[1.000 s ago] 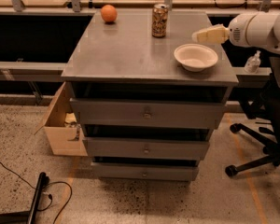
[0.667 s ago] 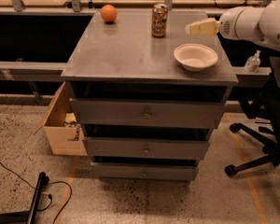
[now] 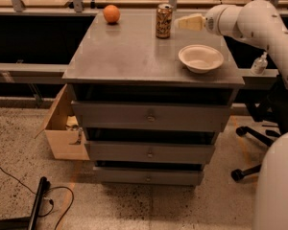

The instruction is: Knock orange can over

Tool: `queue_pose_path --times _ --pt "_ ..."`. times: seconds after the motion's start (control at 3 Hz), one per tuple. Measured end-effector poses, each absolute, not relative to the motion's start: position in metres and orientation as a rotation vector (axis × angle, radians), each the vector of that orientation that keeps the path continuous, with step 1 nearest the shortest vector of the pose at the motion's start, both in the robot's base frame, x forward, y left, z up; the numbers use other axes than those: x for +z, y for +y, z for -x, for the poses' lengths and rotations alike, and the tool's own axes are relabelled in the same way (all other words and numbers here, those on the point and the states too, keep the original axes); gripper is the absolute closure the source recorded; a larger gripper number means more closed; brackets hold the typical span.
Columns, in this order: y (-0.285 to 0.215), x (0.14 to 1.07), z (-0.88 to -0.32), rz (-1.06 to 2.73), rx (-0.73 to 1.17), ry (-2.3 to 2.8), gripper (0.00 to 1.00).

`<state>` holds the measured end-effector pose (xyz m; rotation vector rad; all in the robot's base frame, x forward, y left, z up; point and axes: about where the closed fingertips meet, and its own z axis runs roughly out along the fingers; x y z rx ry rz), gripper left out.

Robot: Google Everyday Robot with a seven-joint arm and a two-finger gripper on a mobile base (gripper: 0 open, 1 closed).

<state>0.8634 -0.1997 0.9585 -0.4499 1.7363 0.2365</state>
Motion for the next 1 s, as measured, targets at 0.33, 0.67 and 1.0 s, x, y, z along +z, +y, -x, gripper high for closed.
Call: queue_pose_path --times 0.33,0.67,1.0 --pt "-0.182 0.952 -0.890 0.473 0.253 1.700 0.00" --pt "-0.165 0.944 -0.912 0.511 0.282 1.664 0.00" --pt "-0.151 0.938 -0.928 0.548 0.304 1.640 0.00"
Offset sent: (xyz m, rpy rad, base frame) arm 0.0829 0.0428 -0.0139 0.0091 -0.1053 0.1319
